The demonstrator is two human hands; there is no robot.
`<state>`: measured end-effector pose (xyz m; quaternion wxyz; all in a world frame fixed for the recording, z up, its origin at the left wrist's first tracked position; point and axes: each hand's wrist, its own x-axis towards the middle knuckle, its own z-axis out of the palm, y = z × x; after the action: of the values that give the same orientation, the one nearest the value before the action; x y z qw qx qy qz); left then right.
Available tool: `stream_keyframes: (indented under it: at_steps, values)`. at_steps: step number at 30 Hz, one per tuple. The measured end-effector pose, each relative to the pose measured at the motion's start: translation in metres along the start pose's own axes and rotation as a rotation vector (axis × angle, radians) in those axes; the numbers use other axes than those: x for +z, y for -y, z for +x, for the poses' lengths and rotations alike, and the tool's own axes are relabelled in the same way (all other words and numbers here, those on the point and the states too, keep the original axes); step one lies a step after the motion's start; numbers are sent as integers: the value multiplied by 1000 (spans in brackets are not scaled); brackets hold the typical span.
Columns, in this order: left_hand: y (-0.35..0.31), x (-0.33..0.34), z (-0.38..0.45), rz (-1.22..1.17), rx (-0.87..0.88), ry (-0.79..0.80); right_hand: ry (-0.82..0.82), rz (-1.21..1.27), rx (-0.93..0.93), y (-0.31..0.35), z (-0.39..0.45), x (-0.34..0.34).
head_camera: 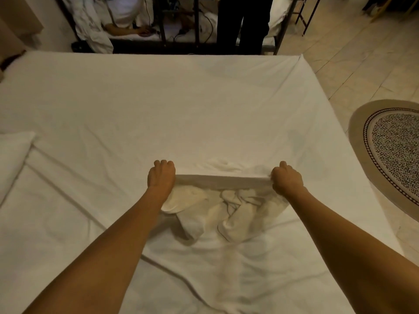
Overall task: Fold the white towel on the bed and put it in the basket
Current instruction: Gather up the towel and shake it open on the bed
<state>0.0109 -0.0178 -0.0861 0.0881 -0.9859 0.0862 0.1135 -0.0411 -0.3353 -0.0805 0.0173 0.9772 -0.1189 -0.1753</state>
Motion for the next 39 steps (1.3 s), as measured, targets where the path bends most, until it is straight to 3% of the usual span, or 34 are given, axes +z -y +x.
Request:
stream_keyframes:
  at_steps: [3, 5, 8, 11, 17, 26, 31, 34, 36, 38, 39]
  values:
    - [4, 21, -4, 56, 21, -6, -59, -88, -53, -6, -2, 20]
    - [8, 33, -4, 10, 37, 73, -38, -83, -58, -10, -2, 32]
    - [10, 39, 2, -250, 38, 301, 141, 61, 46, -11, 6, 43]
    - [7, 44, 12, -410, 28, 388, 295, 282, 165, -9, 16, 48]
    - [-17, 65, 25, -349, 27, 532, 445, 179, 68, 3, 30, 65]
    - [-37, 104, 32, -226, 57, 437, 363, 198, 141, 20, 46, 97]
    - [-38, 113, 37, -154, 109, 414, 205, 111, 89, 23, 50, 108]
    - [-32, 111, 43, -125, 151, 406, 299, 77, 10, 17, 56, 102]
    - [-29, 106, 51, -58, 192, 320, 390, 4, -53, 11, 65, 91]
    - [-26, 93, 62, 4, 229, 225, 391, -75, -76, 8, 77, 76]
    - [-26, 83, 68, 17, 208, 264, 377, -109, -74, 7, 85, 67]
